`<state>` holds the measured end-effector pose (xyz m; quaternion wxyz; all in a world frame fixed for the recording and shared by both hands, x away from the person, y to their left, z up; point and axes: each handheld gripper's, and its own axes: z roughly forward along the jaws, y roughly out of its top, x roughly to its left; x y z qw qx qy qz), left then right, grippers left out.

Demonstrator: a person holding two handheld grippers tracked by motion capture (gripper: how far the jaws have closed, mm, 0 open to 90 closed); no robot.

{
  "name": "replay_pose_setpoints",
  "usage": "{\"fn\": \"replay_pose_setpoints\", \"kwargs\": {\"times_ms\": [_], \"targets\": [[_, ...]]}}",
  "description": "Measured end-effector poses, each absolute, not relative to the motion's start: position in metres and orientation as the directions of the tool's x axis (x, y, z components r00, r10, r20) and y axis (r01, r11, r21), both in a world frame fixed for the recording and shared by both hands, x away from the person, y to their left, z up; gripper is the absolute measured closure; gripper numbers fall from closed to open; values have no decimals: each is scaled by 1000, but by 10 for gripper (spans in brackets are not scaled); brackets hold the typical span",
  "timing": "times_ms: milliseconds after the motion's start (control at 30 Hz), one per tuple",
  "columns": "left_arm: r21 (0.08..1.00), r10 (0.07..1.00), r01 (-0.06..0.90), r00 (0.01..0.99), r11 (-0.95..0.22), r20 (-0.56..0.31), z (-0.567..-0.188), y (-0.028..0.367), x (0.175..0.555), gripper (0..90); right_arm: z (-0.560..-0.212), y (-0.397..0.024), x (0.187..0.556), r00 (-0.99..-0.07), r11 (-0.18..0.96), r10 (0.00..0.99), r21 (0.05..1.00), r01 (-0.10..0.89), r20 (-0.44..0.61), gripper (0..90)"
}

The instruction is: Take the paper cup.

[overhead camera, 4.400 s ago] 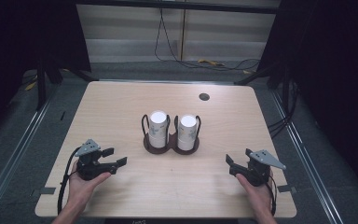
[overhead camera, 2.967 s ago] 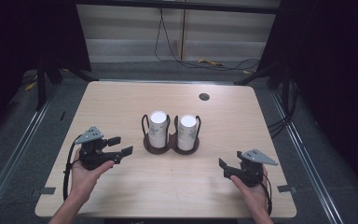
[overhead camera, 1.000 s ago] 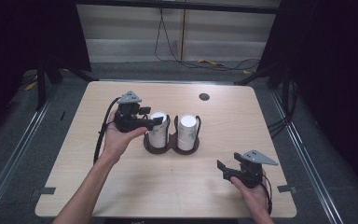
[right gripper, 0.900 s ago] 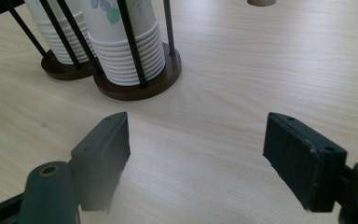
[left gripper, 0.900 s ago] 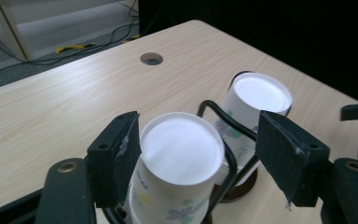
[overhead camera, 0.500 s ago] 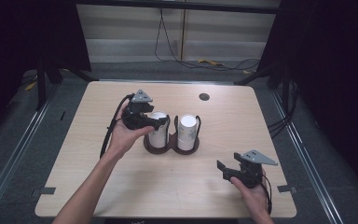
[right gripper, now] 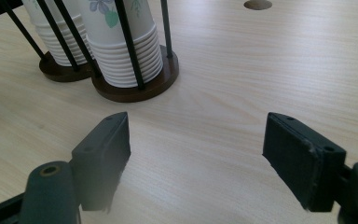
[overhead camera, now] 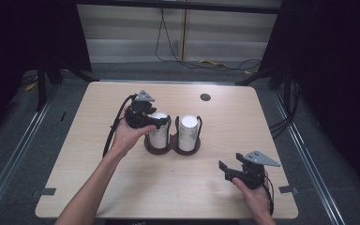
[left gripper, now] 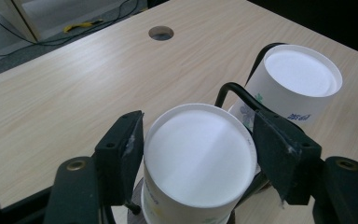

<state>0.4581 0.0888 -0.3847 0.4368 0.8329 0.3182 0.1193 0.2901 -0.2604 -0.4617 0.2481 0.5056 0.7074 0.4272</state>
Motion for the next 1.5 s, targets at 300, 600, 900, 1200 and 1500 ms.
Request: {"fn": "replay_pose_setpoints", "kwargs": {"times_ms": [300,600,900,1200,1500], "targets": [[786,637,445,766,-429,-86,-390,87,461,321,-462,-260,290,-365,128,928,855,502,76,230],[775,628,459,771,-435,-104,-397,88,463,331,-462,-260,290,-365,130,928,854,504,74,230],[786,632,446,770,-428,-93,-390,91,461,345,-462,-260,290,-365,128,928,854,504,76,232],[813,630,414,773,-409,-77,-383,94,458,349,-462,-260,290,-367,127,927,854,504,79,233],[826,638,419,764,-376,-97,-381,95,457,350,-462,-260,290,-368,128,926,855,503,78,233]]}}
